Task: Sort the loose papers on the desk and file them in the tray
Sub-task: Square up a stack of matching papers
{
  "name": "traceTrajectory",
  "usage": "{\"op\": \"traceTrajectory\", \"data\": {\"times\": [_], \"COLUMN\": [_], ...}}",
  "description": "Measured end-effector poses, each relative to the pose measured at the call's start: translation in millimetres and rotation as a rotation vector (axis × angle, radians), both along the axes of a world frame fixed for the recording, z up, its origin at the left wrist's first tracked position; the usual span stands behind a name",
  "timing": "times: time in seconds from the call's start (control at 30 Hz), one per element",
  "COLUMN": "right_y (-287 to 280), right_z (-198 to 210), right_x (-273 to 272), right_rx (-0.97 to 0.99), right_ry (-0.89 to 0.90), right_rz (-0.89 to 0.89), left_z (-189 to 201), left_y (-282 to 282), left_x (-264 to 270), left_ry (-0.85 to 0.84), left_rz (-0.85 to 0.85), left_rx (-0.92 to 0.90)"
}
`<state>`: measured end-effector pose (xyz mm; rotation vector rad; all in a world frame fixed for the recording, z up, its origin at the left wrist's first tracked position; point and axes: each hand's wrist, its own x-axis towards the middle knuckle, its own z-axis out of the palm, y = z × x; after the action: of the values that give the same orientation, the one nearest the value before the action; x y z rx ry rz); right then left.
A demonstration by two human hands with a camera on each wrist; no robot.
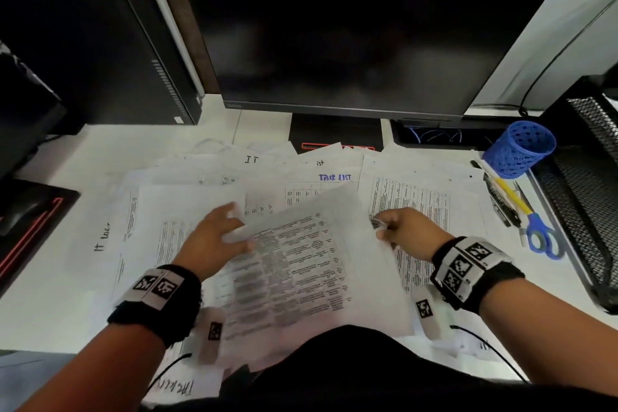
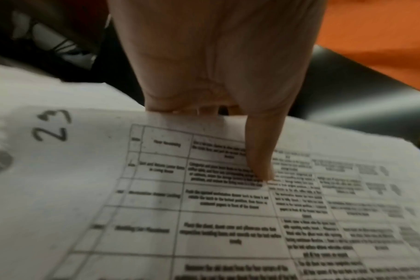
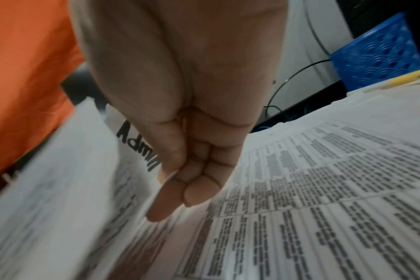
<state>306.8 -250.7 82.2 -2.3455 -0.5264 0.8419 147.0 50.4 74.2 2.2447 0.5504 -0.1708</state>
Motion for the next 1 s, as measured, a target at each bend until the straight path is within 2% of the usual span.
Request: {"op": "traceTrajectory", "data": {"times": [0.07,0.13,0.23,0.33,0.4,0.5,0.57,0.63,0.7,0.77,0.8,0.93,1.0], "right_y": [8,15,17,12,9,8,9,9,8,8,9,13,15], "right_z": [-2,-4,-9,-9,-11,-22,-27,-27,-29,-30,-30,-28,-27], "right_x": [-5,-8,-11,-15,-18,-19,-20,-22,-21,-21,-21,-23,-24], "right_rx": [0.018,0.022,0.089,0.228,0.203,-0.004,-0.064,-0.069,-0.051,-0.043,-0.040,-0.071,-0.087], "right_ry": [-0.004,-0.014,0.033,0.274,0.309,0.183,0.124,0.089,0.079,0.093,0.108,0.114,0.082], "right_rz": [0.027,0.007,-0.192,-0.440,-0.382,-0.220,-0.204,-0.220,-0.253,-0.276,-0.275,-0.199,-0.180], "left_z": [-7,-17,-19,-19,-19,-16,-19,-29,-39,-47,-51,-60,-61], "left_y": [-12,-24,-39,-42,-37,-26,-8,19,43,56,60,66,64], "left_x": [0,-1,1,4,3,6,7,1,-10,-22,-26,-31,-31], "left_ry": [0.101,0.185,0.245,0.220,0.206,0.153,0.064,0.076,0.231,0.380,0.399,0.280,0.235], "left_rz": [0.034,0.014,-0.029,-0.023,-0.031,-0.018,0.135,0.335,0.441,0.450,0.447,0.530,0.540], "left_rx": [-0.106,-0.080,0.003,-0.018,-0.147,-0.256,-0.143,0.037,0.218,0.341,0.353,0.081,0.034]}}
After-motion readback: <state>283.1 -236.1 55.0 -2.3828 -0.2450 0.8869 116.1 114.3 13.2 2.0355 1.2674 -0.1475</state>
